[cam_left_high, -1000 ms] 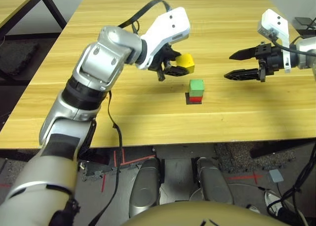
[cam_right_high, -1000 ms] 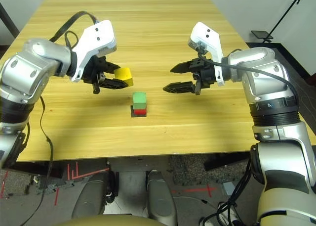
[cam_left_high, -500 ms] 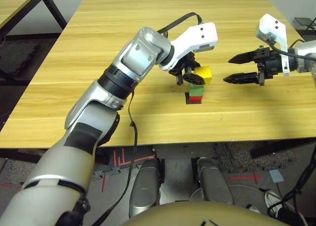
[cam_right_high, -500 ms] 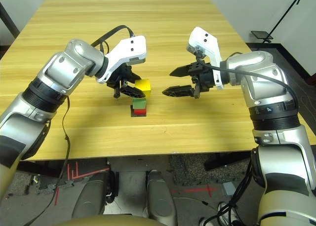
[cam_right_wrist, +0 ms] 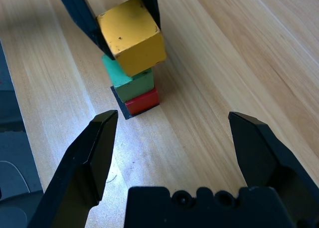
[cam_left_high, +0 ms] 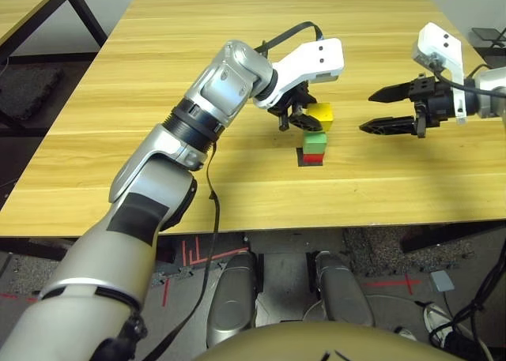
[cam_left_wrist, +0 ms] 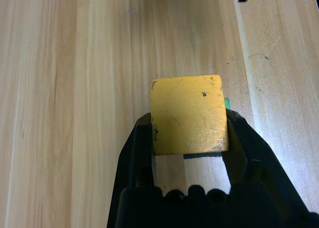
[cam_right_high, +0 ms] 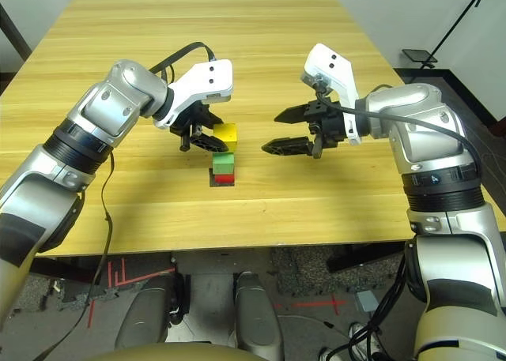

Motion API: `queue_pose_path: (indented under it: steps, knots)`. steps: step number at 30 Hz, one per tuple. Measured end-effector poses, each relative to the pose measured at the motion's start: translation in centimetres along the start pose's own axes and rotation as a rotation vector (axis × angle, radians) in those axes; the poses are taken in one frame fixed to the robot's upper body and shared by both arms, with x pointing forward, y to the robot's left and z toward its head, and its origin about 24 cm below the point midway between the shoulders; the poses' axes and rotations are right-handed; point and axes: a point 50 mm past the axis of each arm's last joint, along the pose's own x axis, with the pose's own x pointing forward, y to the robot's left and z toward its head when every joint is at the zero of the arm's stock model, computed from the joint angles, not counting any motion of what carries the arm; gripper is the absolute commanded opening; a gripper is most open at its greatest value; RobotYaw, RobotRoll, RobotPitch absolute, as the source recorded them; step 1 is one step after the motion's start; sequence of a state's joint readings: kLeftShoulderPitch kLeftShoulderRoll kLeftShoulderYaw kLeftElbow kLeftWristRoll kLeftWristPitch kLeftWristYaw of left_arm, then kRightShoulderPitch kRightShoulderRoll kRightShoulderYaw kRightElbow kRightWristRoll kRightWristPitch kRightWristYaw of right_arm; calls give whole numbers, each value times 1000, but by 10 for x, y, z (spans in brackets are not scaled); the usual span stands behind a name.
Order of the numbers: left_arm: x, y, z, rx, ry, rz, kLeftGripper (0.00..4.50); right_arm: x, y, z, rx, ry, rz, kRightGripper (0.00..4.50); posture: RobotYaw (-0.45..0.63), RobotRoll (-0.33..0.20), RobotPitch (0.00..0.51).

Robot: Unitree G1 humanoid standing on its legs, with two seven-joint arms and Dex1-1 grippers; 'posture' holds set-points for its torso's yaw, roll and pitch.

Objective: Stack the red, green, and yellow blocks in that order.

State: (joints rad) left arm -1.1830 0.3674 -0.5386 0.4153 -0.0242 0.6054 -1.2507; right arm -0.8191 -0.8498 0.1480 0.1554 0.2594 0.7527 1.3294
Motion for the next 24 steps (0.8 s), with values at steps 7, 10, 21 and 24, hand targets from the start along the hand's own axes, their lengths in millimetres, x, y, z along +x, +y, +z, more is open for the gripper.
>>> queue_pose_path:
  steps: [7, 10, 21, 24]
  knots:
    - [2, -6, -2, -4, -4, -26, 1941, 0, 0, 0, 1, 0, 0, 4500, 205, -93, 83]
    - [4, -7, -6, -12, 0, -32, 1941, 0, 0, 0, 1, 0, 0, 4500, 200, -94, 85]
    - [4, -4, -14, -26, -20, -23, 2676, 0, 0, 0, 2, -1, -5, 4500, 200, -93, 85]
    - [6, -5, -21, -51, -23, -28, 3678, -1, -1, 0, 2, -2, -8, 4500, 207, -94, 85]
